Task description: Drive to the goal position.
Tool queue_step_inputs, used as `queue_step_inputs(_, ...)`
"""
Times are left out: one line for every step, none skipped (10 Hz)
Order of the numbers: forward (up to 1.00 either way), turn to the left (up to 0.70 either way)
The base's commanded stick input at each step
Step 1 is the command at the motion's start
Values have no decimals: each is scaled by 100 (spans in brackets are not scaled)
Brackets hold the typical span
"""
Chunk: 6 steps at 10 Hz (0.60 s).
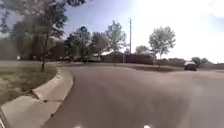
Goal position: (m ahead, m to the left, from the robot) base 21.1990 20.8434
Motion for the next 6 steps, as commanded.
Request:
queue_step_inputs(100,0)
queue_step_inputs(100,0)
queue_step_inputs(100,0)
queue_step_inputs(100,0)
queue_step_inputs(100,0)
queue_step_inputs(100,1)
